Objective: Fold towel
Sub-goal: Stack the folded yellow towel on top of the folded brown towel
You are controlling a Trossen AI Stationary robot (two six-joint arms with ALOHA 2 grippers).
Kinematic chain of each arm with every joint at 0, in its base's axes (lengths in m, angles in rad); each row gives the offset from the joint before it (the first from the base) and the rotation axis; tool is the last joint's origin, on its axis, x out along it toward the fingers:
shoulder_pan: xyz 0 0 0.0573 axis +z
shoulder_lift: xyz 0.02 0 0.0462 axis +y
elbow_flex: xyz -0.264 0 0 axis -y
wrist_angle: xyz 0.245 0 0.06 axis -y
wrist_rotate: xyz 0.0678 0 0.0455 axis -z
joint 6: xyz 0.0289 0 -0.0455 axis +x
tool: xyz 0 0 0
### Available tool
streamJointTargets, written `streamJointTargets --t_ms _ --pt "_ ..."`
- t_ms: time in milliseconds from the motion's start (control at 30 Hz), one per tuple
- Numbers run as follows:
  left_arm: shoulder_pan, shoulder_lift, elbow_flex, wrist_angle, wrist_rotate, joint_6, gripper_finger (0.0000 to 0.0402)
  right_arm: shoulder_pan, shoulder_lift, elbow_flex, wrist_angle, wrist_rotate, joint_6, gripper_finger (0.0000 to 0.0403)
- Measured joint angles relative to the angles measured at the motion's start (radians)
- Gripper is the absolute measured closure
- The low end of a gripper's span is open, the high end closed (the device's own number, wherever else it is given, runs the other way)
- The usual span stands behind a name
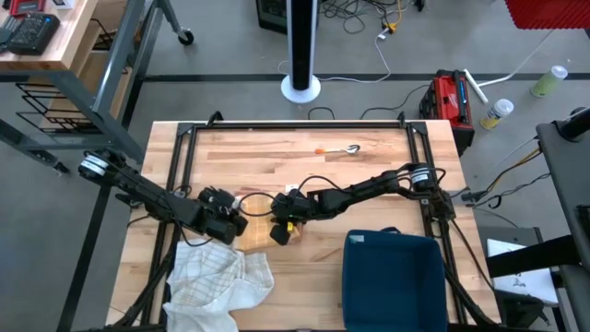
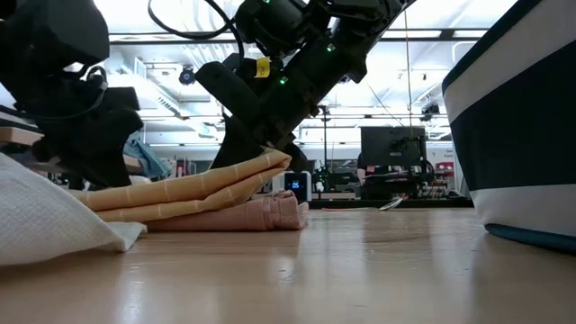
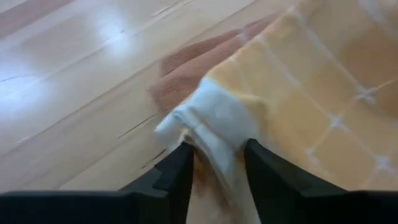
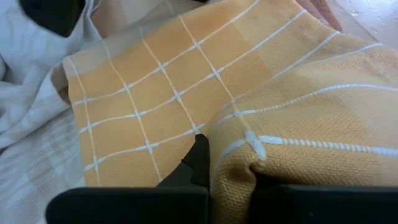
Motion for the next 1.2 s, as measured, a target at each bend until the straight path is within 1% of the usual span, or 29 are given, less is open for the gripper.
streamJointTargets --t_ms 100,200,467,533,700,800,867,967,1000,1200 --pt "0.0 0.001 0.0 -0.046 0.0 -0.045 0.025 0.0 0.0 0.0 0.0 0.0 0.0 0.0403" --pt "0.001 0.002 -0.002 -0.047 0.0 -0.057 0.0245 0.0 0.0 0.0 0.0 0.0 0.0 0.0403" --pt "0.003 0.015 -0.004 -0.038 0.0 -0.069 0.0251 0.0 0.0 0.0 0.0 -0.001 0.0 0.0403" --pt "0.004 0.027 -0.005 -0.014 0.002 -0.043 0.0257 0.0 0.0 0.0 0.0 -0.002 0.0 0.0403" --pt "0.012 0.053 -0.005 0.091 0.026 0.059 0.0285 0.0 0.0 0.0 0.0 -0.004 0.0 0.0403" --pt "0.021 0.061 -0.005 0.104 0.046 0.082 0.031 0.0 0.0 0.0 0.0 -0.005 0.0 0.0403" --pt "0.022 0.063 -0.005 0.111 0.05 0.093 0.0332 0.0 0.0 0.0 0.0 -0.007 0.0 0.0403" --pt "0.021 0.058 0.014 0.115 0.052 0.127 0.038 0.0 0.0 0.0 0.0 -0.008 -0.001 0.0403" --pt "0.02 0.058 0.026 0.123 0.052 0.141 0.039 0.0 0.0 0.0 0.0 -0.008 -0.002 0.0403" --pt "0.019 0.066 0.11 0.137 0.038 0.217 0.0397 0.0 0.0 0.0 0.0 -0.007 -0.003 0.0403"
